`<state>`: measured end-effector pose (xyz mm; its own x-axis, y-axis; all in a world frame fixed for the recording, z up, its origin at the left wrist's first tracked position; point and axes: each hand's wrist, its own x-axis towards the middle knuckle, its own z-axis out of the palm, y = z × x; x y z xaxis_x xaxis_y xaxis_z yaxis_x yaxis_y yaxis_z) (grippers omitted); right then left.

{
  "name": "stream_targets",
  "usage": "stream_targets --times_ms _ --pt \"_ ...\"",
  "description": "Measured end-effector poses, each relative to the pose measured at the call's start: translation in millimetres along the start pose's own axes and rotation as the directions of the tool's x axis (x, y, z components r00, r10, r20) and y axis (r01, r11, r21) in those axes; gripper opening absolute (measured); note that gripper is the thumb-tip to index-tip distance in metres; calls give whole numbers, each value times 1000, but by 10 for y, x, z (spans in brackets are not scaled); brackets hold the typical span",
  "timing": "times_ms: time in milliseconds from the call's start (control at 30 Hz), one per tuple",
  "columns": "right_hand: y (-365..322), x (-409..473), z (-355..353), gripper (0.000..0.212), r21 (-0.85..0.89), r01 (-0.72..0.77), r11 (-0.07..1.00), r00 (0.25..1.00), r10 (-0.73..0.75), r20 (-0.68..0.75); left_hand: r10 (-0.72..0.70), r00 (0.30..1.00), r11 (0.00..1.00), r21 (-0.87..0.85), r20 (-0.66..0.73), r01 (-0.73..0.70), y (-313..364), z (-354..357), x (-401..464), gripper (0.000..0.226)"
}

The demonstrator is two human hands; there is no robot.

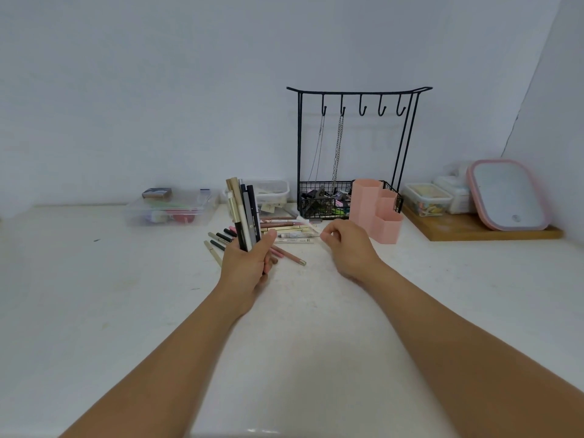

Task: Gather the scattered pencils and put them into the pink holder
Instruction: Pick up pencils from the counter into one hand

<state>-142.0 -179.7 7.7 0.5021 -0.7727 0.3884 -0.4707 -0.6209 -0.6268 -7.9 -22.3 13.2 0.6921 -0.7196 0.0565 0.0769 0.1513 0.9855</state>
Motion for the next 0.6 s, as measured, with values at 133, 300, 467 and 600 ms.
stream_targets --times_ms 133,300,467,600 --pt "-313 -207 69 8 468 -19 884 992 -42 119 28 999 999 -20 20 -27 18 15 -30 43" --pt "-720 -439 178 9 684 -76 726 942 -174 289 28 999 997 -72 46 -25 29 4 -56 42" --pt "-745 -489 171 10 670 -26 742 950 -190 247 -2 989 998 -62 150 12 39 -8 -54 43" --pt "-744 -506 103 6 612 32 791 954 -207 218 8 993 1000 -3 116 -8 28 14 -51 21"
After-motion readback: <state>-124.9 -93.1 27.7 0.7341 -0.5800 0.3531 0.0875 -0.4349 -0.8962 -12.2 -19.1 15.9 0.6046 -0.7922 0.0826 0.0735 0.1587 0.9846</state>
